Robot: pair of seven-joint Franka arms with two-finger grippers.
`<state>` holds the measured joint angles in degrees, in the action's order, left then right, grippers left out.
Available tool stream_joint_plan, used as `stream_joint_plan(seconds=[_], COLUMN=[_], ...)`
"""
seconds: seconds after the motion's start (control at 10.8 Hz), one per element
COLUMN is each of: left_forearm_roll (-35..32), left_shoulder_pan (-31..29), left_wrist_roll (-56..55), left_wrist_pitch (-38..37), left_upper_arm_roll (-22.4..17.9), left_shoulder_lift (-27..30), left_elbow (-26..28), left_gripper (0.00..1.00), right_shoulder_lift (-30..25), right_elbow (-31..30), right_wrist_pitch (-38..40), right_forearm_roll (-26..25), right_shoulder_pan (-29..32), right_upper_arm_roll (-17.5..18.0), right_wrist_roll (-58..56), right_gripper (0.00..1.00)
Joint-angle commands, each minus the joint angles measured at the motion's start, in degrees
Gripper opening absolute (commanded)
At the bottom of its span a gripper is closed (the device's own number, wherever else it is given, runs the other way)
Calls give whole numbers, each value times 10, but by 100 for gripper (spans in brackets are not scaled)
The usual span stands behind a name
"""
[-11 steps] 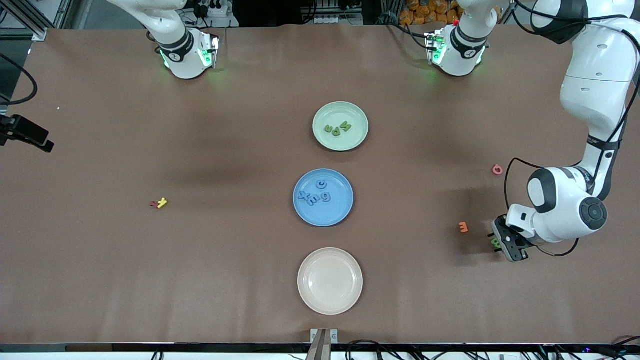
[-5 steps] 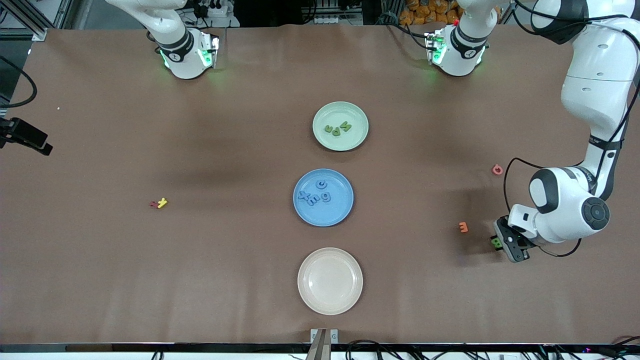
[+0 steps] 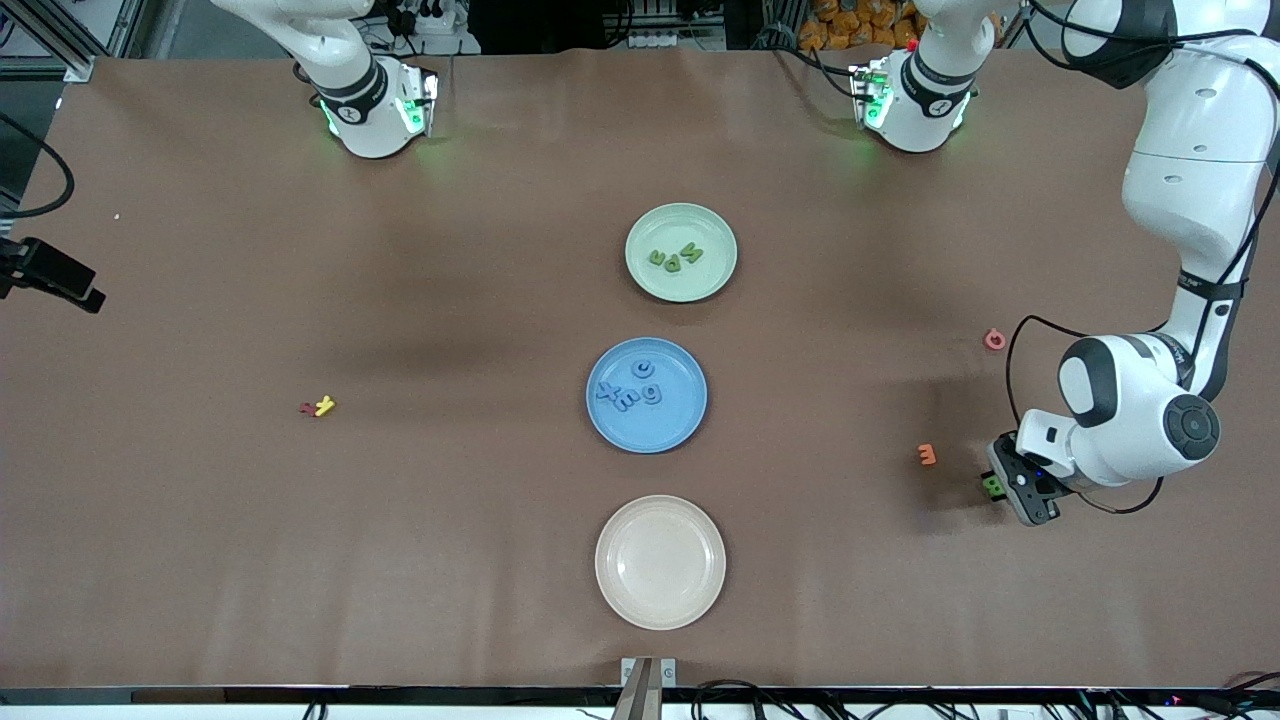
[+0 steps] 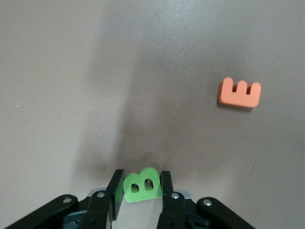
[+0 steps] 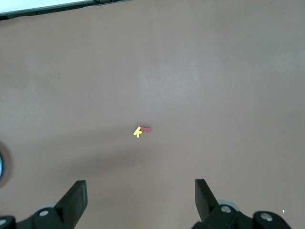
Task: Sort letters by color into matching plates
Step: 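Lift the B and carry it over the green plate with the left gripper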
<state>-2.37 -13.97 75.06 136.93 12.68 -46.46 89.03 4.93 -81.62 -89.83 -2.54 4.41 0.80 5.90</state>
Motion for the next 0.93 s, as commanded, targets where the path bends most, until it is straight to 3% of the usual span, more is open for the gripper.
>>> stream_joint_plan(seconds=[0.0,0.28,0.46,0.83], left_forearm_roll=[-1,6,51,57], left_shoulder_pan=[19,51,79,107], left_wrist_roll=[-94,-218,-317,-566], left_wrist_pitch=[-49,-106,-125,-141], left_upper_arm_roll=[7,18,21,95], left_shoulder_lift=[29,79,115,176], left_elbow=[1,19,46,104], left_gripper=[0,0,0,0], right_shoulder_lift=[-2,-2,-1,6], right_elbow=[1,1,1,1], right_wrist_pitch=[4,2,3,-3], right_forearm_roll=[1,4,4,3], right_shoulder_pan=[-19,-19,-13,-12], right_upper_arm_roll=[-16,-19,-19,-19], right_wrist_roll=[9,9,8,8], right_gripper=[100,100,100,100])
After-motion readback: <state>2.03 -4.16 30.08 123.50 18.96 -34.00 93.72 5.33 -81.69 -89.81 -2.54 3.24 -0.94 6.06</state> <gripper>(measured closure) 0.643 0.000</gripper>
